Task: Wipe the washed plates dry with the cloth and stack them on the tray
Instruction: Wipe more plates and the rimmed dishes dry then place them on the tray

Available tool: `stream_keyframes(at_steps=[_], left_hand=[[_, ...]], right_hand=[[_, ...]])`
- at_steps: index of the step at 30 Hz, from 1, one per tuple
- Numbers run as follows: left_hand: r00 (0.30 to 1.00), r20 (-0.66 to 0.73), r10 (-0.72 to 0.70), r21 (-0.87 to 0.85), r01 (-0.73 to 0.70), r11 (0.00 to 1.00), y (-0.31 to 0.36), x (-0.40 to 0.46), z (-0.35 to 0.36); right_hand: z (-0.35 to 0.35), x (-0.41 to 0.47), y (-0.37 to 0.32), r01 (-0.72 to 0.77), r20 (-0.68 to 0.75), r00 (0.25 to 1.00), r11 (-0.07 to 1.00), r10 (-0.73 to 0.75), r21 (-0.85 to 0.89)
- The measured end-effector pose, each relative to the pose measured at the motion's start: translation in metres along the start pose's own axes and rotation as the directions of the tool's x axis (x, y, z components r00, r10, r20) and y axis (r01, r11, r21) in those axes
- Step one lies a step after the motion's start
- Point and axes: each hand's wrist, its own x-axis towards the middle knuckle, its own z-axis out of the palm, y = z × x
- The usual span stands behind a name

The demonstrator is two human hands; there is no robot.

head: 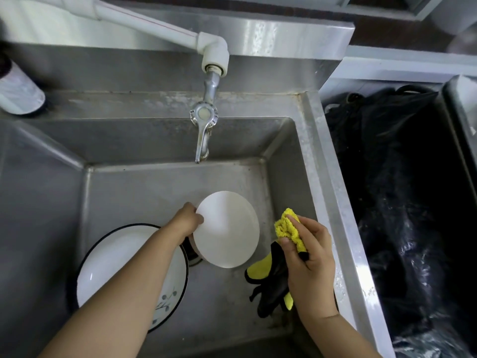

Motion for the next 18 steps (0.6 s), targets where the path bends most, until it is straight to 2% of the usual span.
stream_keyframes(at_steps=[6, 11, 14, 18], left_hand=[[1.0, -0.002, 0.018, -0.124, -0.018, 0.992, 0.001, -0.031, 0.017], [0.97, -0.201, 0.139, -0.018, -0.146, 0.989, 0.007, -0.08, 0.01], [0.917, -0.311, 0.25, 0.123, -0.222, 0.967, 0.005, -0.128, -0.001], [0.773, -0.445, 0.451, 0.367, -0.302, 0.88, 0.004, -0.202, -0.013]], right_hand=[[-0.022, -0.005, -0.017, 0.073, -0.044, 0.996, 0.996, -0.075, -0.05], [-0.043, -0.009, -0.034, 0.134, -0.043, 0.99, 0.991, -0.135, -0.014], [-0.055, -0.014, -0.045, 0.206, -0.05, 0.977, 0.979, -0.206, -0.004], [-0.07, -0.024, -0.059, 0.272, -0.026, 0.962, 0.961, -0.271, 0.056]])
